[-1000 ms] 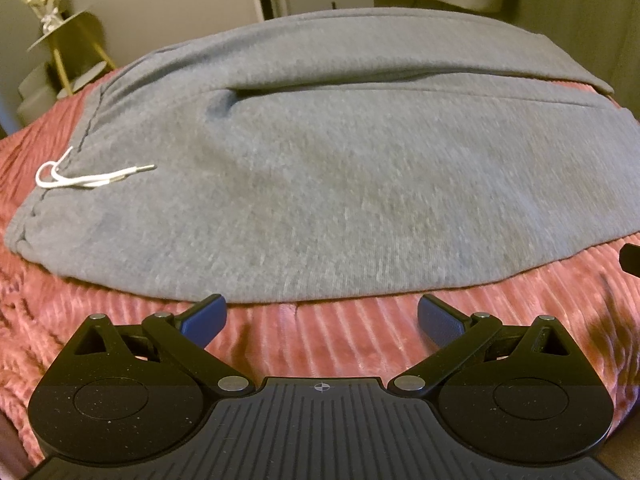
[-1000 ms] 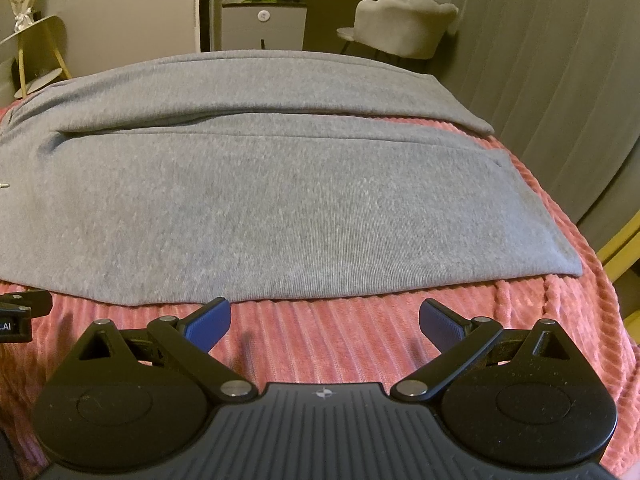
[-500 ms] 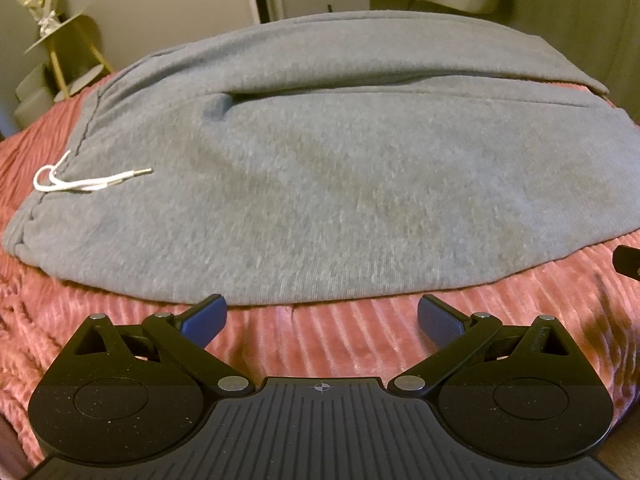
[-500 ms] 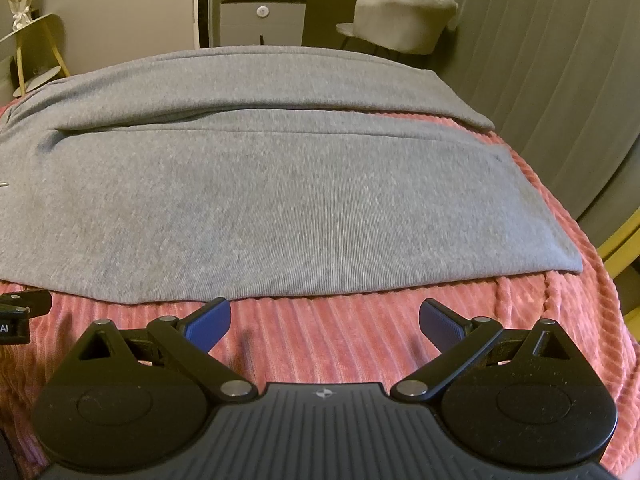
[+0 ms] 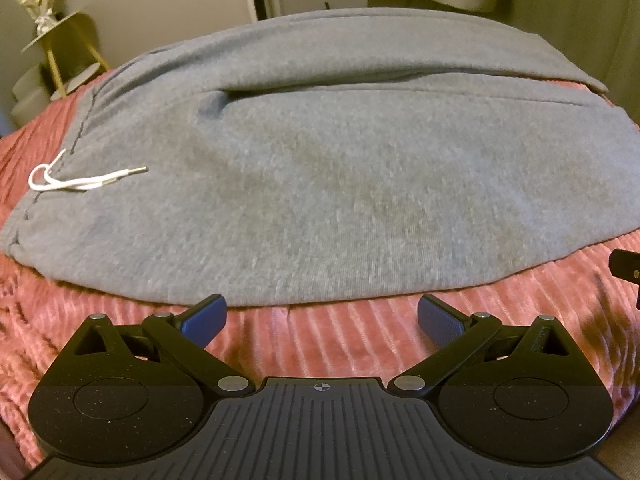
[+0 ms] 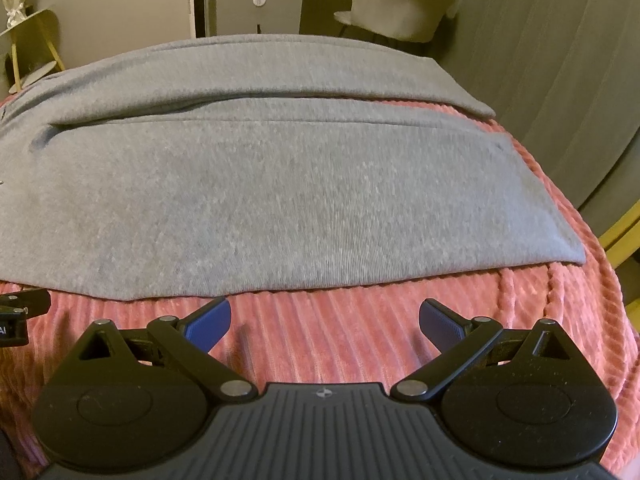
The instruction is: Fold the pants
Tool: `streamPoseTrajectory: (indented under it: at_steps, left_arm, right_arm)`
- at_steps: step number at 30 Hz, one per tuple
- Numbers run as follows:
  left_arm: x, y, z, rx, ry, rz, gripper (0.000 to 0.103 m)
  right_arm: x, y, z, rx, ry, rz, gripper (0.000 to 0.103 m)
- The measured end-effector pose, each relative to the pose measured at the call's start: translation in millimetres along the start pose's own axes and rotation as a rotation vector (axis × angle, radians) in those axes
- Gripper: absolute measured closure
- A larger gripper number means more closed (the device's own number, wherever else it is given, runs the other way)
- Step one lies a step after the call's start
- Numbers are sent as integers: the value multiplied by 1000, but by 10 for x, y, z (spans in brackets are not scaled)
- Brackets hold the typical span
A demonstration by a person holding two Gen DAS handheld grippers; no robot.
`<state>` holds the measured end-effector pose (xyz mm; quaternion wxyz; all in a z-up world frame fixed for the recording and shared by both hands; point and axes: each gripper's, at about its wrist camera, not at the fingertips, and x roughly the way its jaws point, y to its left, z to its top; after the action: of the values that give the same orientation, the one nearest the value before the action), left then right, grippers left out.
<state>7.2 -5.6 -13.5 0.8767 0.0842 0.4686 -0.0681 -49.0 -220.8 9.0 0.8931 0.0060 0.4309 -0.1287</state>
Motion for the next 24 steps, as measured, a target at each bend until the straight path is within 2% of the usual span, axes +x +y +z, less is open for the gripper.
streamPoseTrajectory:
  at_steps: [9,11,13,17,21,24]
  left_arm:
    - [37,10,15,-7,-3,-3,0]
    - [41,33,26,-11,7,-13,0]
    - [43,79,50,-25,13,-26,0]
    - [38,142,151,-56,0,6,0]
    - [91,136,409,-72,-19,50,0]
    - [175,128,748,-106,-51,58,0]
  right_arm:
    - [80,5,18,10,51,-7,3]
    - [75,-24,25,28,56,8,3]
    - [33,-125,41,78,48,63,3]
    - [-53,-429,140,217,-31,194,3]
    - [-46,-662,449,265,-197,188,3]
    - [168,-717,892,215,-201,207,3]
